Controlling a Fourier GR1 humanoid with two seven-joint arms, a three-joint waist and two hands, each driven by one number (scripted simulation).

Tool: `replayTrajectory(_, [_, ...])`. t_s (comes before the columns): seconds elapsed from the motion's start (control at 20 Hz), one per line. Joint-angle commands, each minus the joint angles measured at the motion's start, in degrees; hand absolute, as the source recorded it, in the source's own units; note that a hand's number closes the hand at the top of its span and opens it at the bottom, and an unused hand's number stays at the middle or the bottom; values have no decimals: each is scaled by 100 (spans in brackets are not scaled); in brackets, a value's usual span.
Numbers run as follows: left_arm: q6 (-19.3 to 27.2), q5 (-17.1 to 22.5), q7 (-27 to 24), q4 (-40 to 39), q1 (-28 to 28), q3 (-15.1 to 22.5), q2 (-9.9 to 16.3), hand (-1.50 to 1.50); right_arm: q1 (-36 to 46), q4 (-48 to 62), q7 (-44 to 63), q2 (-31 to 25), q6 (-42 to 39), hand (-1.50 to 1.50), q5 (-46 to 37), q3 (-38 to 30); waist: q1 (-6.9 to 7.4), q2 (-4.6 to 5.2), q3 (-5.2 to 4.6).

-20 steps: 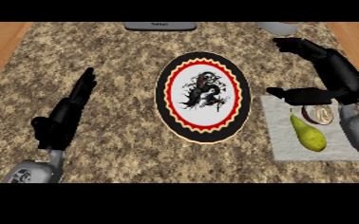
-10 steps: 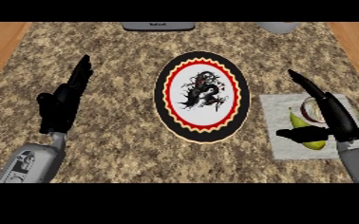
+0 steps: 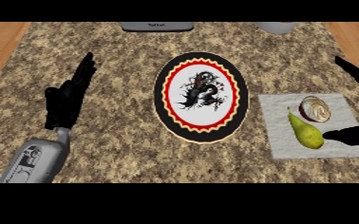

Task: Pick the cupcake from the placemat and place it in the plate

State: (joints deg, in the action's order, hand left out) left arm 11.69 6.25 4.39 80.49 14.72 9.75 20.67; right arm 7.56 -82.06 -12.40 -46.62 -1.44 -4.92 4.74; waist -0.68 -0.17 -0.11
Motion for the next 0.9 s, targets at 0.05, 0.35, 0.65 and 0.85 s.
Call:
replayTrajectory(0.05, [-38, -73, 32, 156, -109, 44, 8, 0, 122, -354, 1217, -1125, -1039, -150, -87, -41, 46, -11, -7])
replayTrajectory(0.35, [-249, -60, -228, -436, 160, -184, -128, 0, 450, -64, 1555, -1325, -1933, -150, -176, -57, 40, 35, 5])
replayTrajectory(0.65, [-309, -232, -10, 344, -440, -180, -239, 0, 602, 298, 1591, -768, -2327, -150, -646, -103, 98, 16, 11])
replayTrajectory(0.85, [-277, -346, 326, 300, 15, -343, -312, 0, 1008, 778, 1648, -115, -2174, -150, -1332, 258, 113, 23, 12])
